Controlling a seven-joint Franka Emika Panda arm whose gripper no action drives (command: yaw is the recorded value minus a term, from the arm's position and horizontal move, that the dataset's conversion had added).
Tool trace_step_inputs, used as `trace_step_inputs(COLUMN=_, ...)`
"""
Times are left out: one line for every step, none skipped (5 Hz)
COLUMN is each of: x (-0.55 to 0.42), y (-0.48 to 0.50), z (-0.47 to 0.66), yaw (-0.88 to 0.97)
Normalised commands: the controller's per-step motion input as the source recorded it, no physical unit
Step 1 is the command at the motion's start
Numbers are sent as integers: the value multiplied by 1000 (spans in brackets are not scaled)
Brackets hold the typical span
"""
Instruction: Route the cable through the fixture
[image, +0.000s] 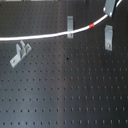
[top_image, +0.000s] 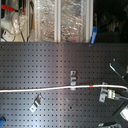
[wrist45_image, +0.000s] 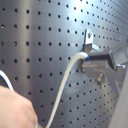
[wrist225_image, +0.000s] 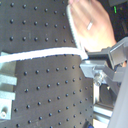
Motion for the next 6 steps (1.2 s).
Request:
trace_step_inputs(x=6, y=-93, z=-1, yaw=3)
trace_step_inputs(x=-11, y=-9, z=0, yaw=0)
trace_step_inputs(x=11, y=-13, z=0, yaw=0)
trace_step_inputs(x=-126, y=67, z=100, yaw=-331)
trace_step_inputs(x=-424, y=208, z=132, yaw=-443)
trace_step_inputs(x=-575, y=344, z=155, yaw=-317)
